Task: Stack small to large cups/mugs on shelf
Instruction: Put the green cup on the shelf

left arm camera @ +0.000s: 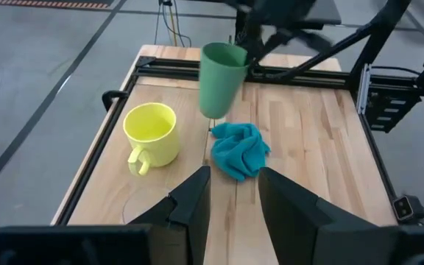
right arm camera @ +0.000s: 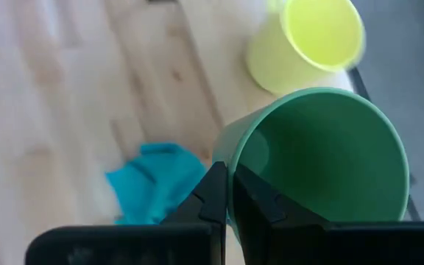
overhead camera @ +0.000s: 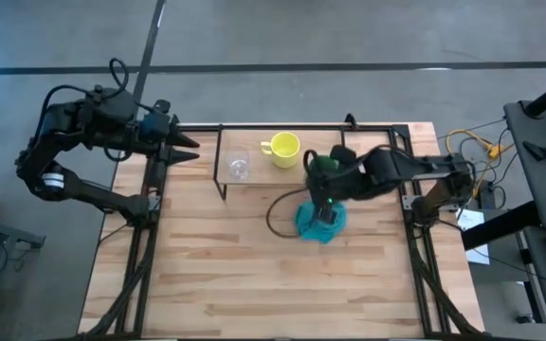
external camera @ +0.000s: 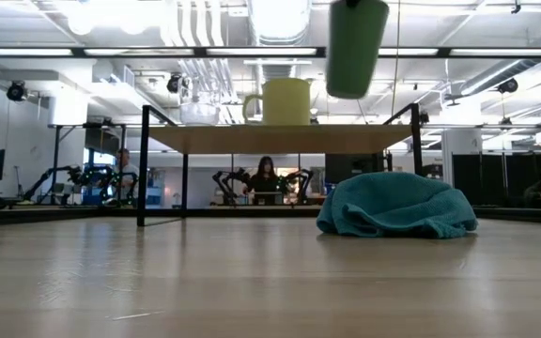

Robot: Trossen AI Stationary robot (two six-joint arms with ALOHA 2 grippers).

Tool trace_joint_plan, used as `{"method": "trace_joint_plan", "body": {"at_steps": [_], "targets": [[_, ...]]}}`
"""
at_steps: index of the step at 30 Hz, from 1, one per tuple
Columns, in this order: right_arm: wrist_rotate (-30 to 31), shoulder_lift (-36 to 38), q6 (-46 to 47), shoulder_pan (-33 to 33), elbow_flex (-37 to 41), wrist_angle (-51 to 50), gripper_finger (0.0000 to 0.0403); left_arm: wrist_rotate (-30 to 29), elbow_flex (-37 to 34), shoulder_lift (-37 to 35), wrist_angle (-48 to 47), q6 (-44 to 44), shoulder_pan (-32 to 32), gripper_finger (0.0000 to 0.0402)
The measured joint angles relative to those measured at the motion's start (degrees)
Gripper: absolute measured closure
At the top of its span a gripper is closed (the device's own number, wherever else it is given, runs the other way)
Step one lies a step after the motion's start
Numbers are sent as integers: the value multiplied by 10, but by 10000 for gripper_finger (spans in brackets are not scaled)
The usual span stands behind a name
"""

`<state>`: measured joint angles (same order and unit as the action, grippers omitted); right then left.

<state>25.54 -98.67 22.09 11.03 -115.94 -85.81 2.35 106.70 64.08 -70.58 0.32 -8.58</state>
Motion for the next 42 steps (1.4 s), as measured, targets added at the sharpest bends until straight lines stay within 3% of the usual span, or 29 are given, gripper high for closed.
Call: {"method": "trace_joint_plan", "body": {"at_steps": [16, 23, 28, 35, 42], "targets": [[-4, -7, -92, -115, 0, -29, 392, -3, 1, 25, 12, 0, 0, 299], [-63, -7, -145, -144, 0, -26, 392, -39, 2, 28, 12, 4, 0, 299], [-72, -7, -172, -155, 0, -26, 392, -45, 1, 29, 14, 6, 0, 299], [-151, -7, -196, -180, 2, -24, 392, -44, 1, 31, 15, 6, 0, 299], [-154, -7, -207, -194, 2, -23, 392, -44, 1, 31, 16, 6, 0, 299]]}}
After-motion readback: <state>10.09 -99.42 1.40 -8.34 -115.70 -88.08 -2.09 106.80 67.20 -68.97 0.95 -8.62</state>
